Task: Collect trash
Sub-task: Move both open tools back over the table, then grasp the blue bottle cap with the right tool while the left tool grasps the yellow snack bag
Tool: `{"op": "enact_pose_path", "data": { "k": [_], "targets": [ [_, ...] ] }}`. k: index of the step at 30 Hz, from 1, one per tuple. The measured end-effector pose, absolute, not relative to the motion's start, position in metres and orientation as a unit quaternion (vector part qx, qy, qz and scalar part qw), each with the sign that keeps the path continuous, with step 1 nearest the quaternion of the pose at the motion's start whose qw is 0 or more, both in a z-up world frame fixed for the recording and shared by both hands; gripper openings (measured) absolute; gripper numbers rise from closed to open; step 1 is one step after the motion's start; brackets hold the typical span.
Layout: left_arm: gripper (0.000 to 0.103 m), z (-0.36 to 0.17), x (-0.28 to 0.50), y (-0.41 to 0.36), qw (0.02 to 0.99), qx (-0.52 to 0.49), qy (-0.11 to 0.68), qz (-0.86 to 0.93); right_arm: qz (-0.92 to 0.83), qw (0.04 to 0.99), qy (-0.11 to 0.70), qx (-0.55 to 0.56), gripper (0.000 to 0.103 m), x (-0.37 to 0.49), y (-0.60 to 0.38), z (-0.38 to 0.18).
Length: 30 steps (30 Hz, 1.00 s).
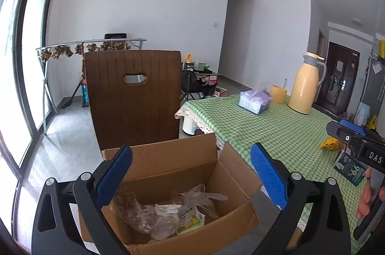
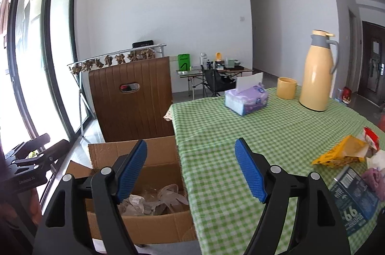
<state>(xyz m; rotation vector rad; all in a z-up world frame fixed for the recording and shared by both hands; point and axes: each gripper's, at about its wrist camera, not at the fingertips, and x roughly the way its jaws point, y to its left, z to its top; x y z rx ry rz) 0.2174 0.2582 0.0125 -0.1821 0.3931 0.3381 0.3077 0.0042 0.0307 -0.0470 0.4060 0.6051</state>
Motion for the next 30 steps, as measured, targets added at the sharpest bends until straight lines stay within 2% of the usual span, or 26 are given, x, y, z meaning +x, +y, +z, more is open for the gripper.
{"op": "enact_pose_path", "data": {
  "k": [10, 18, 30],
  "targets": [
    [0.095, 0.0, 0.271, 0.155, 0.972, -0.055, 0.225, 0.039, 0.141, 0.968, 0.209, 0.007, 0.073, 0.292, -0.148, 0.009],
    [0.095, -0.006, 0.322, 0.064, 0.969, -0.021, 0.239, -0.058, 0.01, 0.945, 0.315, 0.08, 0.073, 0.317, -0.278, -0.041],
    [0.095, -0.021, 0.411, -0.01, 0.953, 0.007, 0.275, -0.13, -0.117, 0.915, 0.384, 0.032, 0.073, 0.354, -0.329, -0.068]
  ]
}}
